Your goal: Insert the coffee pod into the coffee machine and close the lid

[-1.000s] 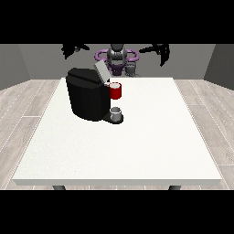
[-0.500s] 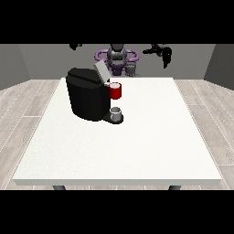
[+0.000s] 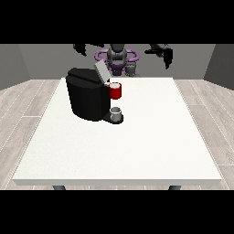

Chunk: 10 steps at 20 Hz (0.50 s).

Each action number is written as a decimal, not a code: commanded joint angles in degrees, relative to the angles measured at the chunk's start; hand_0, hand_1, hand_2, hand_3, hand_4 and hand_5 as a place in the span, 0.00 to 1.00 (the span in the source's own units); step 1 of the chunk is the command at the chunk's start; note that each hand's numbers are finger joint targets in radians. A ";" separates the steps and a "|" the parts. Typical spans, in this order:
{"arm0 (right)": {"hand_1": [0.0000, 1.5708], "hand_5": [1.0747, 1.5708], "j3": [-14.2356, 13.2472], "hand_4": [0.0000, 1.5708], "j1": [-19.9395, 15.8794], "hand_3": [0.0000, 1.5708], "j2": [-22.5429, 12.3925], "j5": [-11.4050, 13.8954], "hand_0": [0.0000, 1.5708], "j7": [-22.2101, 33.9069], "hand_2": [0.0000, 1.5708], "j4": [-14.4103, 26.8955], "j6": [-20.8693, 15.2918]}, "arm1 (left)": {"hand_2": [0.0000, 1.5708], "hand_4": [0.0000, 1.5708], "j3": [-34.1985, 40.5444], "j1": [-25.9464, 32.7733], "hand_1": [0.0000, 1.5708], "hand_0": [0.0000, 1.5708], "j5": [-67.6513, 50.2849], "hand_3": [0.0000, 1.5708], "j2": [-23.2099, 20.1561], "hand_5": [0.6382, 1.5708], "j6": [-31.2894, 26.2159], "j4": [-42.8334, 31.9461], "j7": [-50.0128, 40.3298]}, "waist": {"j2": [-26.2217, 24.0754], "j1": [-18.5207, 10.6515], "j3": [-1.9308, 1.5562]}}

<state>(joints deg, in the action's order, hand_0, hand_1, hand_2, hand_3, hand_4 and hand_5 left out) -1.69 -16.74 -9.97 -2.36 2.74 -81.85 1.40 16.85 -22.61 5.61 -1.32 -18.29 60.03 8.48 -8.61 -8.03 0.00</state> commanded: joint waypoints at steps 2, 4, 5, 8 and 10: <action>0.00 1.00 -2.08 0.00 -3.49 0.00 1.12 -1.13 0.00 -0.60 0.00 4.02 -0.08 | 0.00 0.00 -4.18 5.12 0.00 0.00 -3.69 0.00 1.25 1.00 1.65 8.02 -1.82 | 2.16 -0.95 -0.01; 0.00 1.00 -0.76 0.00 -5.31 0.00 1.35 -1.97 0.00 1.12 0.00 2.14 2.16 | 0.00 0.00 -0.84 1.91 0.00 0.00 -3.41 0.00 -0.79 1.00 3.87 7.91 -2.89 | 4.84 2.70 0.00; 0.00 1.00 -1.96 0.00 -6.15 0.00 1.11 -1.69 0.00 1.78 0.00 3.50 0.99 | 0.00 0.00 -2.60 6.81 0.00 0.00 -3.28 0.00 -0.66 1.00 1.42 9.99 -1.18 | 4.36 1.03 0.00; 0.00 1.00 -4.99 0.00 -7.83 0.00 -0.74 -2.74 0.00 -3.29 0.00 8.93 2.73 | 0.00 0.00 -3.62 5.59 0.00 0.00 -4.40 0.00 -0.91 1.00 2.49 12.27 -2.91 | 7.72 -0.15 -0.01; 0.00 1.00 -5.28 0.00 -8.10 0.00 -0.02 -0.50 0.00 -6.63 0.00 13.06 0.35 | 0.00 0.00 -5.91 6.18 0.00 0.00 -4.96 0.00 -0.12 1.00 1.69 16.79 -6.80 | 7.79 -2.24 -0.02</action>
<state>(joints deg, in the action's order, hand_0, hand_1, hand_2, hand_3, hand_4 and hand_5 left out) -5.36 -23.70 -9.86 -3.64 0.41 -73.76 2.29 12.73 -18.05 1.77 -1.69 -16.33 71.60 4.51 -2.53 -9.00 0.00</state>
